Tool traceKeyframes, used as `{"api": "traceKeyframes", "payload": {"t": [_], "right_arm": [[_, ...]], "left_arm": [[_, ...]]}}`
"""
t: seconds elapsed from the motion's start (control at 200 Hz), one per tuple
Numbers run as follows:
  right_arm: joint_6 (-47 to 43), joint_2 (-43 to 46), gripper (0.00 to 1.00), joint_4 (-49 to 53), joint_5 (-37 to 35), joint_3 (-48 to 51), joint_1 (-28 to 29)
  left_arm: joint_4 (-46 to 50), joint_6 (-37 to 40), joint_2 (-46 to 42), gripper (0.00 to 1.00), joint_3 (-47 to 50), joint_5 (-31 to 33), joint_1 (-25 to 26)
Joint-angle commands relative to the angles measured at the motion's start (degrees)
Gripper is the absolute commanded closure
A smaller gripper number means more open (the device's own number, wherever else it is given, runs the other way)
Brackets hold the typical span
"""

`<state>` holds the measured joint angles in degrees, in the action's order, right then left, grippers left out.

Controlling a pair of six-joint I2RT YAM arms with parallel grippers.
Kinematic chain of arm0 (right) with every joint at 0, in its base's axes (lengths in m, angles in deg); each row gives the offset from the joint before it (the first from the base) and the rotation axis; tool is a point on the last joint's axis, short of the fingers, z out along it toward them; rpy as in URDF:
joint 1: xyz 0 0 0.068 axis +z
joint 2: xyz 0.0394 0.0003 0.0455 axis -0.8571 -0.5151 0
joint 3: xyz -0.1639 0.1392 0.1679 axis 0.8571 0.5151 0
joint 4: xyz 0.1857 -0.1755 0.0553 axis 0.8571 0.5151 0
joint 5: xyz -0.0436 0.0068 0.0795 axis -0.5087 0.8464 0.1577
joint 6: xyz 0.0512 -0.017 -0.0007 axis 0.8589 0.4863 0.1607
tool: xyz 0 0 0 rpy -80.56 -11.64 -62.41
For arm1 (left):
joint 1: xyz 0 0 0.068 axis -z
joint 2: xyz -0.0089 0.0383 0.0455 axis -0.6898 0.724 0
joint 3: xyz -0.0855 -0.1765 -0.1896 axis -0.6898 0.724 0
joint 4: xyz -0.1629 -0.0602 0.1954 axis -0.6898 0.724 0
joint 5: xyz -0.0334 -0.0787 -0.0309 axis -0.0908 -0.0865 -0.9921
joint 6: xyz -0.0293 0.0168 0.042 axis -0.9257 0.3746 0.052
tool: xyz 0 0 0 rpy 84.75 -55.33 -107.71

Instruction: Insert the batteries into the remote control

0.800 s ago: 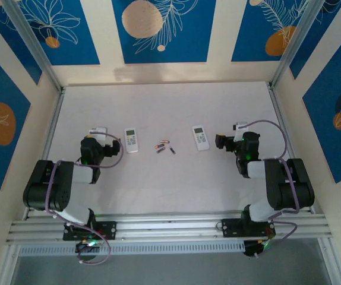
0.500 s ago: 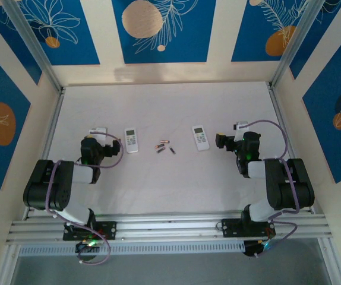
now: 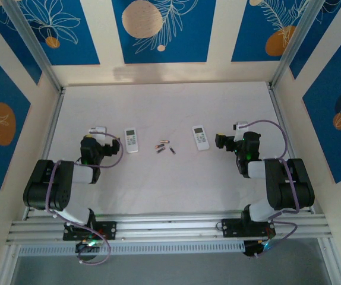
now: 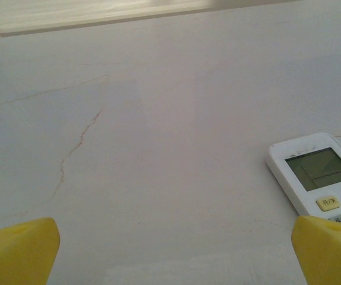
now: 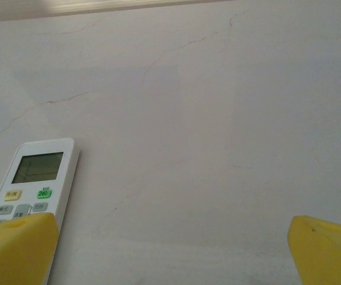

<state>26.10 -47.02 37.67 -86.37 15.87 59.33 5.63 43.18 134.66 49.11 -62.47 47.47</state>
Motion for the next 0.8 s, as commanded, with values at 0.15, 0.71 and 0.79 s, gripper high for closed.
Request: {"api": "traceKeyframes", "payload": {"t": [0.15, 0.71, 0.79], "right_arm": [[1.26, 1.43, 0.01, 1.13, -0.5, -2.14, -0.2], [30.54, 13.07, 0.01, 76.62, 2.39, -31.72, 16.61], [30.13, 12.19, 0.01, 78.35, 1.0, -32.44, 21.37]], "left_arm": [[-4.81, -0.04, 0.34, 0.0, 0.67, 2.0, -0.14], [78.27, -30.5, -3.87, 0.06, -42.88, 9.72, 14.7], [80.6, -30.28, 3.84, 0.06, -47.81, 8.17, 15.52]]}}
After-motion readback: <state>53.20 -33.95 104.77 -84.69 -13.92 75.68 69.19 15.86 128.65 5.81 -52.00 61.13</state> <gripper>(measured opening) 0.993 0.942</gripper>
